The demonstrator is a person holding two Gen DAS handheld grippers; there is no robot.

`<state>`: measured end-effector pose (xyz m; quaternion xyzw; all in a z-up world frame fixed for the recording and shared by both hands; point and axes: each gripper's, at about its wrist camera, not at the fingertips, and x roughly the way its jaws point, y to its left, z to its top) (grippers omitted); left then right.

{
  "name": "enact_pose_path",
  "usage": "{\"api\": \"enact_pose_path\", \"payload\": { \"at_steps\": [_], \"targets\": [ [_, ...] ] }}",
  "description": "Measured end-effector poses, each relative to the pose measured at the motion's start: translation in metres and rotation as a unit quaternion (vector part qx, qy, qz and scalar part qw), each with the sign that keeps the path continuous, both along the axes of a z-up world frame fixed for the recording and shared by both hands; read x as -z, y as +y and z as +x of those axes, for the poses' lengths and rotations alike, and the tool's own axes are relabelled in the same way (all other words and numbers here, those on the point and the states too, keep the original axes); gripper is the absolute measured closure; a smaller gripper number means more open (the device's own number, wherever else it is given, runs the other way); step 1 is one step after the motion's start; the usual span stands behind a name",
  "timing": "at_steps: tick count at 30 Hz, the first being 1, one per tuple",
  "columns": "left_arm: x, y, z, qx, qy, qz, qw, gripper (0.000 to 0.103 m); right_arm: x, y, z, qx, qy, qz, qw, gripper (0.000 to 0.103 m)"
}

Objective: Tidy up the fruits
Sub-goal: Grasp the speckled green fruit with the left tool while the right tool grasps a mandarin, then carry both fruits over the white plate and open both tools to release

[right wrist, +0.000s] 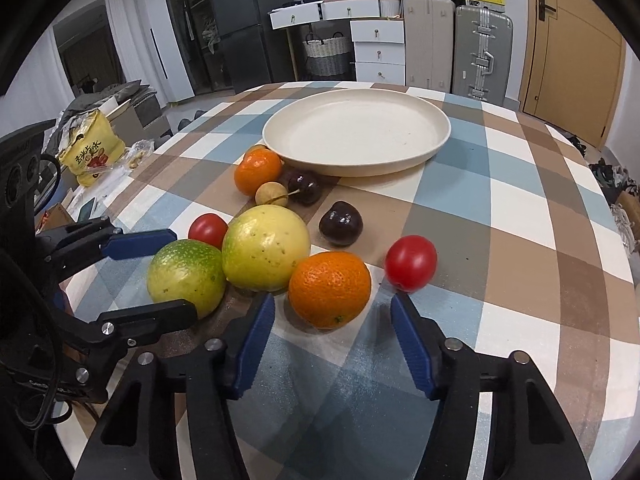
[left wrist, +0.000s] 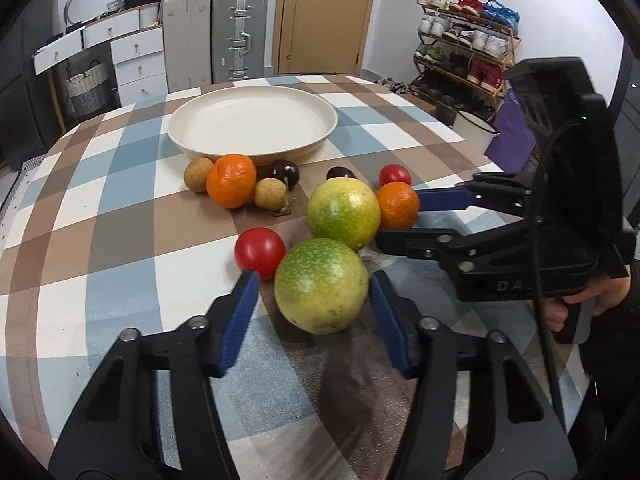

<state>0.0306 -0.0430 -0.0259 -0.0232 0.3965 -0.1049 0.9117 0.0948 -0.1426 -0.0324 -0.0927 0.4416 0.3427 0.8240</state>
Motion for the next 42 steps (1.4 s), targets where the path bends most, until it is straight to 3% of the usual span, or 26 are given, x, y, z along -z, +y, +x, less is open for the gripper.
{"api": "enact_pose_path", "payload": {
  "at_steps": [4, 7, 14, 26, 42],
  "targets": [
    [-0.002, -0.005, -0.003, 0.007, -0.008, 0.016, 0.9998, 0.057, -0.001, 0.003, 0.001, 0.002, -0.004, -0.003, 1.0, 0.052],
    [-0.003, -0.003, -0.004, 0.008, -0.009, 0.005, 0.9999, 0.057, -0.002, 0.004, 0.001, 0.001, -0.007, -0.003, 1.0, 0.062],
    [-0.013, 0.005, -0.011, -0.007, -0.028, -0.004, 0.9996, 0.057, -0.006, -0.003, -0.004, 0.002, -0.01, 0.006, 1.0, 0.063],
    [-0.038, 0.028, -0.013, -0.05, -0.071, -0.006, 0.9962, 0.057, -0.045, -0.026, -0.014, 0.012, -0.061, 0.049, 0.997, 0.063],
    [-0.063, 0.057, 0.029, -0.104, -0.107, -0.007, 0.9888, 0.057, -0.085, -0.032, 0.004, 0.03, -0.102, 0.102, 0.989, 0.063]
  ]
}}
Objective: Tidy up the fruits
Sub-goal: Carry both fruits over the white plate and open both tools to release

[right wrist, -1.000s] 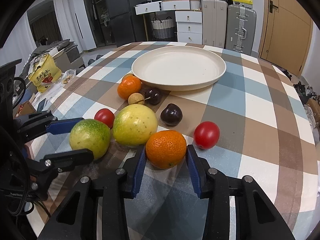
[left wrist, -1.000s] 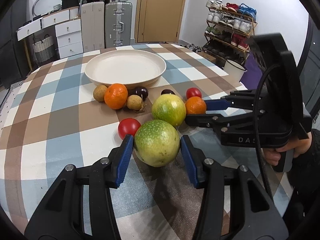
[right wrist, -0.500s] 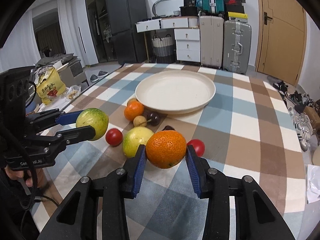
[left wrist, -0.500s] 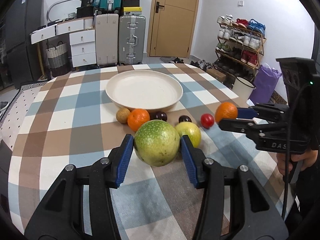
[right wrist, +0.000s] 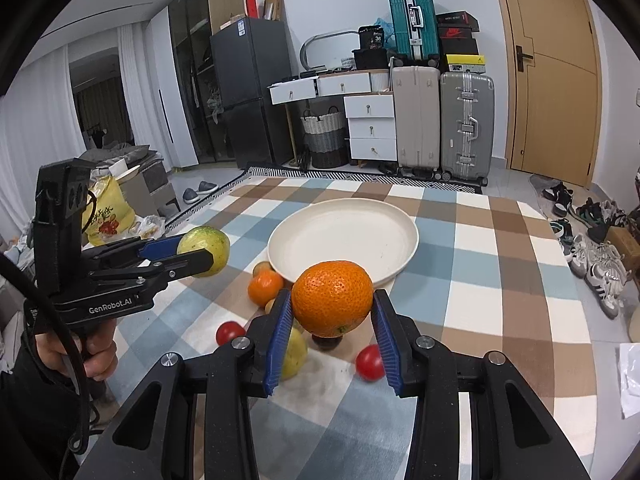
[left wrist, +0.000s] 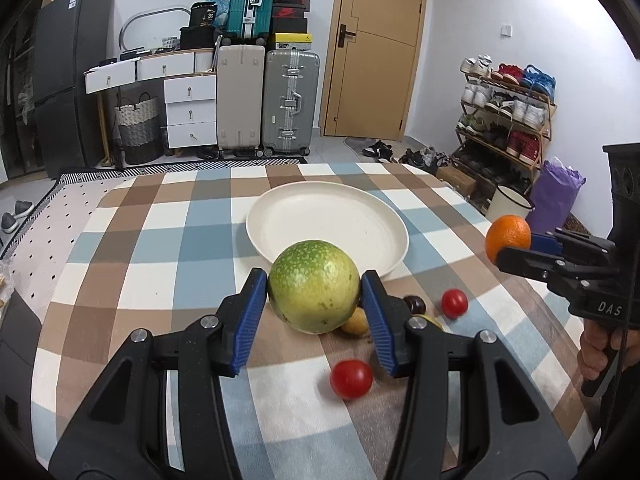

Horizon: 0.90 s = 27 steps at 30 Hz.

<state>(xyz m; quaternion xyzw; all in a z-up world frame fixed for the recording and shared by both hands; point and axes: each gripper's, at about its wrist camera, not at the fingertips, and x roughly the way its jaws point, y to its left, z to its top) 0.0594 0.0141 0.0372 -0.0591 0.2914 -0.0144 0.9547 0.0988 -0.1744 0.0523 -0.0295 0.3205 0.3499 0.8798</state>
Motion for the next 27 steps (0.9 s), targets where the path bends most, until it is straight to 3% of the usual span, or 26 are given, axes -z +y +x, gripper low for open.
{"api": "enact_pose_path", "payload": {
  "at_steps": [13, 27],
  "targets": [
    [-0.005, -0.002, 0.056, -0.001, -0.017, 0.005, 0.9998, 0.057, 0.0, 0.02, 0.033, -0.001, -0.007, 0.008, 1.0, 0.063],
    [0.025, -0.005, 0.1, 0.003, 0.0, 0.004, 1.0, 0.057, 0.029, 0.048, 0.077, 0.009, 0.024, 0.011, 1.0, 0.063]
  ]
}}
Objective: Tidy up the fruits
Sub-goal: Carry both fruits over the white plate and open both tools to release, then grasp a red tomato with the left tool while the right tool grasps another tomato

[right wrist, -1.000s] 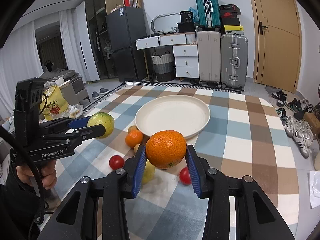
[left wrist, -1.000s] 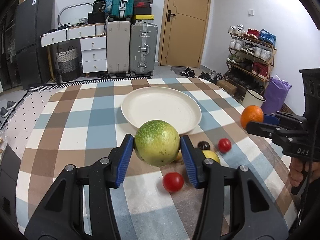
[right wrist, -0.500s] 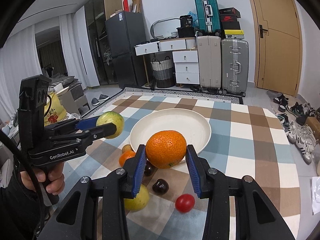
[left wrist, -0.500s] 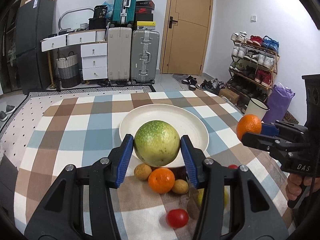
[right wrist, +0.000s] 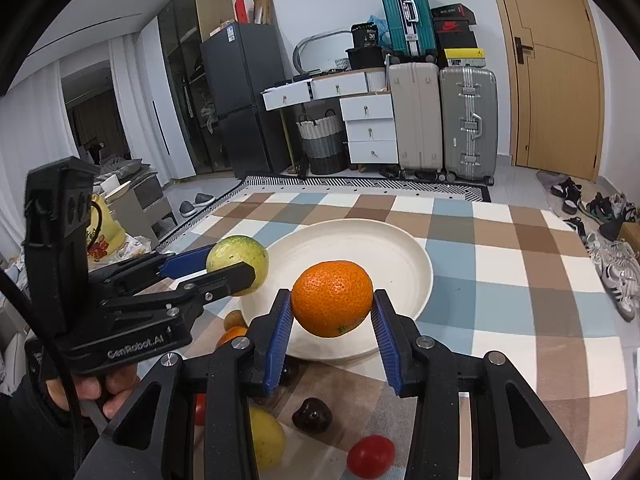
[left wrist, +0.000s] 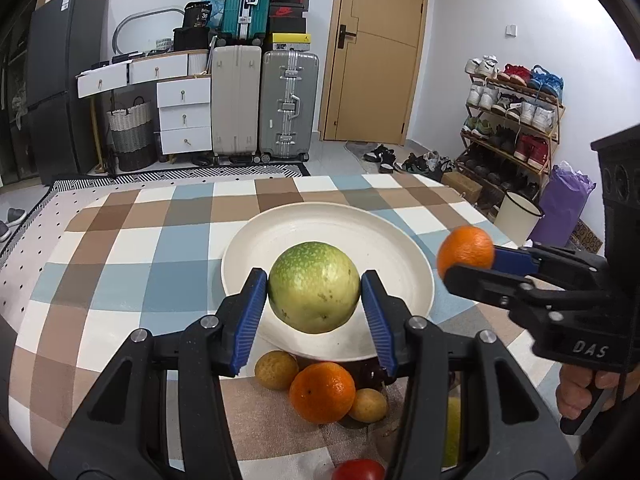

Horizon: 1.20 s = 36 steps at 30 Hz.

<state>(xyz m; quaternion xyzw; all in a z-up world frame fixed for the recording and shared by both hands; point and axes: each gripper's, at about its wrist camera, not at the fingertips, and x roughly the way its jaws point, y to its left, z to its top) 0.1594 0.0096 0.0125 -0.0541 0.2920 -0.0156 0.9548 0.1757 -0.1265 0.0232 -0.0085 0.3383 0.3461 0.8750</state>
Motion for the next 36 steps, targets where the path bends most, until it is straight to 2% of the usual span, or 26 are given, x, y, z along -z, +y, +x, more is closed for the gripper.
{"api": "enact_pose_path", "payload": {
  "at_steps": [4, 7, 15, 17, 19, 20, 21, 24, 26, 28, 30, 32, 36],
  "targets": [
    [0.01, -0.002, 0.003, -0.005, 0.008, 0.008, 0.9999, 0.057, 0.019, 0.012, 0.015, 0.008, 0.041, -0.017, 0.999, 0.063],
    [0.017, -0.002, 0.005, -0.005, 0.02, 0.008, 0.9998, 0.057, 0.029, 0.016, 0.021, 0.012, 0.055, -0.033, 0.998, 0.063],
    [0.016, -0.005, 0.006, -0.006, 0.009, 0.008, 0.9999, 0.057, 0.034, 0.015, 0.025, 0.018, 0.057, -0.024, 0.998, 0.062],
    [0.015, -0.003, 0.006, -0.01, 0.009, 0.007, 0.9999, 0.057, 0.031, 0.013, 0.024, 0.022, 0.05, -0.017, 0.998, 0.05],
    [0.014, 0.0, 0.004, -0.008, 0.009, -0.002, 0.9999, 0.056, 0.026, 0.01, 0.021, 0.025, 0.04, -0.012, 0.999, 0.044],
    [0.013, 0.002, 0.002, -0.008, 0.008, -0.004, 0.9999, 0.053, 0.023, 0.008, 0.02, 0.029, 0.032, -0.012, 0.999, 0.042],
    [0.012, 0.003, 0.0, -0.009, 0.007, -0.006, 0.9999, 0.046, 0.021, 0.006, 0.018, 0.031, 0.028, -0.011, 0.999, 0.038],
    [0.008, 0.006, -0.009, -0.014, 0.001, -0.002, 0.9999, 0.027, 0.014, -0.002, 0.014, 0.031, 0.02, -0.008, 0.999, 0.023],
    [0.005, 0.008, -0.016, -0.014, -0.002, 0.001, 0.9999, 0.019, 0.01, -0.007, 0.01, 0.026, 0.018, -0.008, 0.999, 0.011],
    [0.002, 0.011, -0.023, -0.024, -0.005, 0.007, 0.9997, 0.017, 0.006, -0.011, 0.008, 0.024, 0.011, -0.015, 1.0, 0.007],
    [-0.002, 0.015, -0.031, -0.031, -0.003, 0.009, 0.9995, 0.006, 0.003, -0.016, 0.003, 0.029, 0.003, -0.028, 0.999, 0.004],
    [-0.004, 0.02, -0.04, -0.036, -0.008, 0.007, 0.9993, 0.001, 0.003, -0.023, -0.002, 0.029, 0.0, -0.032, 0.999, 0.0],
    [-0.003, 0.029, -0.055, -0.039, 0.005, -0.001, 0.9992, 0.001, 0.004, -0.033, -0.011, 0.015, 0.012, -0.039, 0.999, 0.0]
  ]
}}
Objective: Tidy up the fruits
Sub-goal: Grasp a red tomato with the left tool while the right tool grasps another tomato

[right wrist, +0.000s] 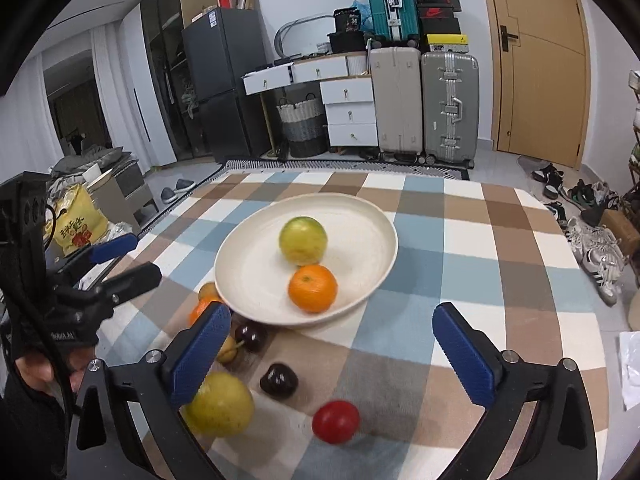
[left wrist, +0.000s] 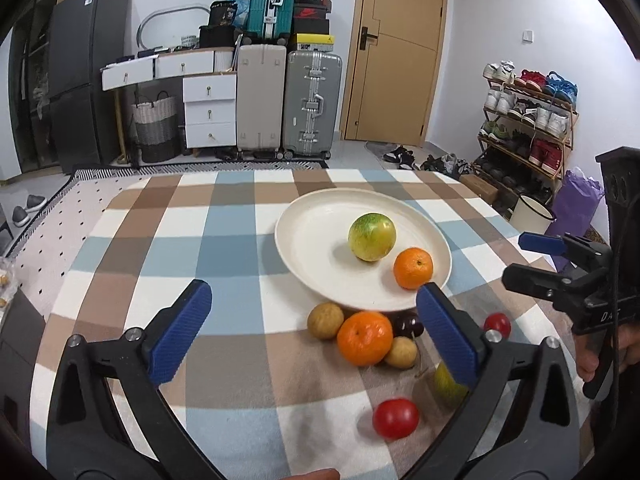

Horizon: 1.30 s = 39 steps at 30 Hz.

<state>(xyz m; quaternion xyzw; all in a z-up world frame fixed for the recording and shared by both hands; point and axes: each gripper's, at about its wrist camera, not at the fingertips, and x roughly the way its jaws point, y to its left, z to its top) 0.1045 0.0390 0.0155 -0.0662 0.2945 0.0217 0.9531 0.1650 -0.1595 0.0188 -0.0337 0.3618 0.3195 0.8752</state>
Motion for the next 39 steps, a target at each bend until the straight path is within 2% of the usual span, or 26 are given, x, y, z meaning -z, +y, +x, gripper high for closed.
{"api": "enact_pose_path", "payload": {
  "at_steps": [4, 9, 14, 16, 24, 29, 36, 37, 39],
  "targets": [
    [0.009, 0.005, -0.012, 0.003, 0.024, -0.014, 0.9996, 0.001, 0.001, -0.004, -0.006, -0.014, 0.002, -0.012, 1.0, 0.0],
    [0.022, -0.003, -0.021, 0.016, 0.053, 0.0, 0.9985, 0.001, 0.008, -0.008, -0.01, -0.025, 0.006, -0.067, 0.997, 0.0],
    [0.022, -0.014, -0.023, 0.041, 0.057, 0.014, 0.9975, 0.001, 0.025, -0.017, -0.006, -0.035, 0.032, -0.1, 0.994, 0.0],
    [0.023, -0.015, -0.023, 0.051, 0.063, 0.006, 0.9967, 0.001, 0.034, -0.02, -0.003, -0.036, 0.043, -0.114, 0.992, 0.0],
    [0.026, -0.019, -0.017, 0.071, 0.081, 0.002, 0.9942, 0.002, 0.042, -0.027, 0.003, -0.045, 0.074, -0.098, 0.991, 0.001],
    [0.032, -0.028, -0.017, 0.125, 0.105, -0.023, 0.9863, 0.005, 0.045, -0.018, -0.001, -0.067, 0.083, -0.099, 0.989, 0.002],
    [0.042, -0.045, -0.016, 0.148, 0.123, 0.001, 0.9813, 0.007, 0.049, -0.011, -0.006, -0.085, 0.087, -0.107, 0.987, 0.013],
    [0.043, -0.047, -0.017, 0.151, 0.125, 0.005, 0.9807, 0.008, 0.049, -0.01, -0.008, -0.089, 0.085, -0.107, 0.987, 0.017],
    [0.046, -0.05, -0.017, 0.155, 0.129, 0.015, 0.9793, 0.016, 0.047, -0.008, -0.011, -0.09, 0.078, -0.11, 0.987, 0.021]
  ]
}}
